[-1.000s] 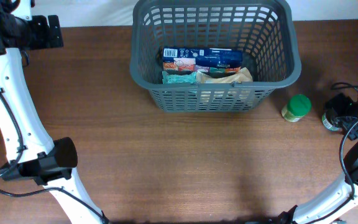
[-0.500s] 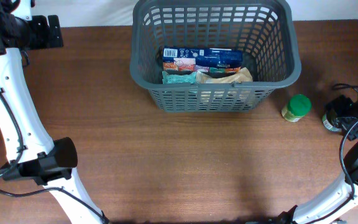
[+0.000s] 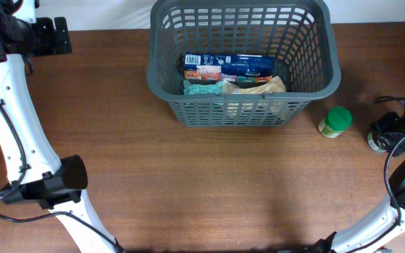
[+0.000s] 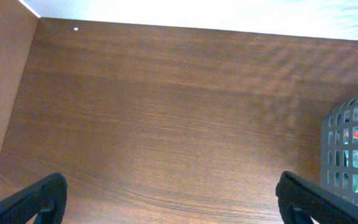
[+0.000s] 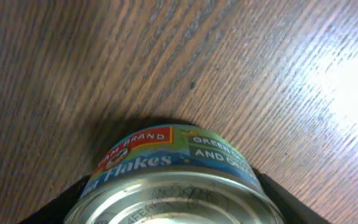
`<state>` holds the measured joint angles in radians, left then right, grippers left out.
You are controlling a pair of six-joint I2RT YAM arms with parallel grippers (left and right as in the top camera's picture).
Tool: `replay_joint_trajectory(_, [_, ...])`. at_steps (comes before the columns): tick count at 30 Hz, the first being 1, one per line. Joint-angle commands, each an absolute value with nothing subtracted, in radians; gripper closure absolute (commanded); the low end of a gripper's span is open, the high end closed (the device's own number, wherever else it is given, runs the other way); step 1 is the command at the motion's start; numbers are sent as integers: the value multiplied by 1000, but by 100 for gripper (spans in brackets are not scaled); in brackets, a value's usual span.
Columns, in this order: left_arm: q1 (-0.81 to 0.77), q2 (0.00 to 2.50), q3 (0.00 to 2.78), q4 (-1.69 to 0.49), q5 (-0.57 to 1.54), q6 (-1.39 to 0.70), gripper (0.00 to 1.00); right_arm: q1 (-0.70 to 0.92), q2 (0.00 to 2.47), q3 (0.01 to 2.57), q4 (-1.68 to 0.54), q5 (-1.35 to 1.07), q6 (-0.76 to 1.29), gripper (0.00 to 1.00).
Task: Pack container
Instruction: 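Move the right gripper to the tuna can and grasp it, then carry the tuna can into the basket and release it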
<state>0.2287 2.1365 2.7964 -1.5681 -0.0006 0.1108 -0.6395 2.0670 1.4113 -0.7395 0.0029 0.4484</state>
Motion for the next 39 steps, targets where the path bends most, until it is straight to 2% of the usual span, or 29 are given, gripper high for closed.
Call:
replay_joint_trajectory(1, [230, 2141, 2794, -1569, 3, 101, 1, -633, 2088, 1396, -744, 12, 455, 39])
replay_joint_trajectory(5, [230, 2141, 2794, -1569, 3, 102, 1, -633, 2088, 1396, -744, 12, 455, 43])
replay_joint_trajectory(15, [230, 2141, 2794, -1569, 3, 102, 1, -633, 2083, 1422, -777, -34, 455, 44])
replay_joint_trajectory(26, [230, 2141, 2794, -1569, 3, 101, 1, -598, 1927, 1696, -981, -33, 450, 46])
replay_joint_trajectory(31, [230, 2141, 2794, -1569, 3, 101, 1, -452, 1767, 1979, -1135, -33, 390, 47])
replay_joint_trajectory(38, [230, 2141, 2794, -1569, 3, 101, 1, -162, 1636, 2150, -1126, -28, 237, 48])
replay_joint_trajectory(39, [230, 2141, 2794, -1569, 3, 102, 1, -82, 1624, 2151, -1107, -22, 212, 52])
